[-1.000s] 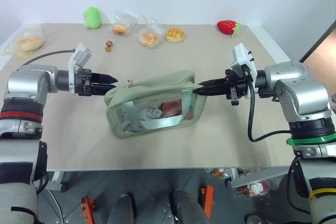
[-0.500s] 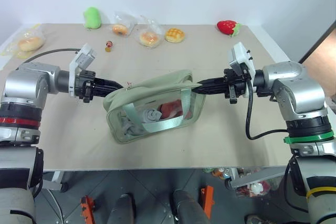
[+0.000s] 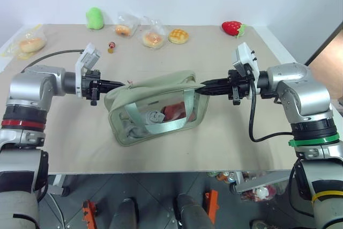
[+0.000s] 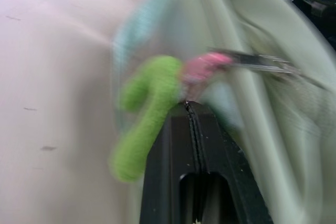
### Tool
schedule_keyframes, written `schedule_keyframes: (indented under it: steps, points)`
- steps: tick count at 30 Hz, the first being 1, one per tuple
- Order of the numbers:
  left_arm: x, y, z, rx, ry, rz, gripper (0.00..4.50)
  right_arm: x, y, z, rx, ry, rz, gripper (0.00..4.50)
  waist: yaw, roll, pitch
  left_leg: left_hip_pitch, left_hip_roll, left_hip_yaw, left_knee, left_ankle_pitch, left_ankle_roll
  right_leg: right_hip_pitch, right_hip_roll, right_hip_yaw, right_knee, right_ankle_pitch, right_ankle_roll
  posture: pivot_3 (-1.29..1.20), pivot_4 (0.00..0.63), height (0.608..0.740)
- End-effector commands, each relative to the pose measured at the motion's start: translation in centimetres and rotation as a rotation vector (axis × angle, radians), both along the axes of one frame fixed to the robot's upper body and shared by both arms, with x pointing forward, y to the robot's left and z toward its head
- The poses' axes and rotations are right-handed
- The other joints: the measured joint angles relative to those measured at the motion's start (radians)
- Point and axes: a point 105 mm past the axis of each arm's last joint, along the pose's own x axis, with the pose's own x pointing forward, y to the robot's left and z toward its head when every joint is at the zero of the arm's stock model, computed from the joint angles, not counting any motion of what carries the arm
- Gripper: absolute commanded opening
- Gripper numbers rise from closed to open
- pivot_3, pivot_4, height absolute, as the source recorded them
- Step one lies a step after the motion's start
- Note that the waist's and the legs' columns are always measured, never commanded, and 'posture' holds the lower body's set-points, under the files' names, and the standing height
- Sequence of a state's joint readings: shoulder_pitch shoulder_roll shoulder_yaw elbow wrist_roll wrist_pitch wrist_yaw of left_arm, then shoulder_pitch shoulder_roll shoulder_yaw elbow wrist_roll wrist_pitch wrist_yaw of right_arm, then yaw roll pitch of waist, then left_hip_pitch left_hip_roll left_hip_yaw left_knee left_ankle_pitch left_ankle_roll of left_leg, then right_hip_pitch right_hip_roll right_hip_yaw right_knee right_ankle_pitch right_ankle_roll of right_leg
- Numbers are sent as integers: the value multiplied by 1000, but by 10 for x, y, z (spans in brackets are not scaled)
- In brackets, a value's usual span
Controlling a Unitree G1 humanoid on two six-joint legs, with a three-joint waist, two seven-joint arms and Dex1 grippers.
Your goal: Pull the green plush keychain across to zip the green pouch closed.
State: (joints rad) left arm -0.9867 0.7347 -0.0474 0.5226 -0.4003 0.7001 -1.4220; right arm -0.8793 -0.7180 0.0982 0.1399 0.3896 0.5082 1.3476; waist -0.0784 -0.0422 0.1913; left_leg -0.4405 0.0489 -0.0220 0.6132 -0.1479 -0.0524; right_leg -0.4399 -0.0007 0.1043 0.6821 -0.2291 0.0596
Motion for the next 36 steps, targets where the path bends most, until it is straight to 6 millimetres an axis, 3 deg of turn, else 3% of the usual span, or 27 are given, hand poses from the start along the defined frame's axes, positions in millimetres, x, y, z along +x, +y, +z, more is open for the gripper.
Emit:
schedule_keyframes:
  steps: [1, 9, 15, 18, 25, 32, 36]
  points:
    - [16, 6, 40, -91, -132, 110, 24, -5, 3, 18, 30, -61, 25, 0, -1, 0, 0, 0, 0, 0, 1, 0, 0, 0, 0, 0, 0, 0, 0, 0, 150, 740]
    - [23, 4, 63, -176, -211, 137, 24, -6, 3, 17, 31, -56, 22, 0, -2, 0, 0, -1, 0, 0, 2, 0, 0, 0, 0, 0, 0, 1, 1, 0, 150, 740]
    - [15, 10, 52, -95, -166, 99, 24, -7, 4, 17, 35, -57, 24, 0, -3, 0, 0, -1, 0, 0, 3, 0, 0, 0, 0, 0, 0, 1, 1, 0, 150, 740]
    - [10, 15, 45, -58, -141, 71, 833, -7, 3, 17, 35, -57, 20, 0, -4, 0, 0, -1, 0, 0, 2, 0, 0, 0, 0, 0, 0, 1, 1, 0, 150, 740]
    - [19, 29, 33, 52, -141, 149, 3186, -7, 4, 17, 41, -54, 24, 0, -1, 0, 0, -1, 0, 0, 3, 0, 0, 0, 0, 0, 0, 1, 1, 0, 150, 740]
    - [13, 11, 33, 46, -81, 28, 3186, -8, 6, 19, 51, -57, 29, 0, -1, 0, 0, -2, 0, 0, 3, 0, 0, 0, 0, 0, 0, 1, 1, 0, 150, 740]
    - [-1, 7, 20, 118, -16, -79, 3186, -8, 4, 19, 53, -58, 20, 0, -2, 0, 0, -1, 0, 0, 3, 0, 0, 0, 0, 0, 0, 1, 1, 0, 150, 740]
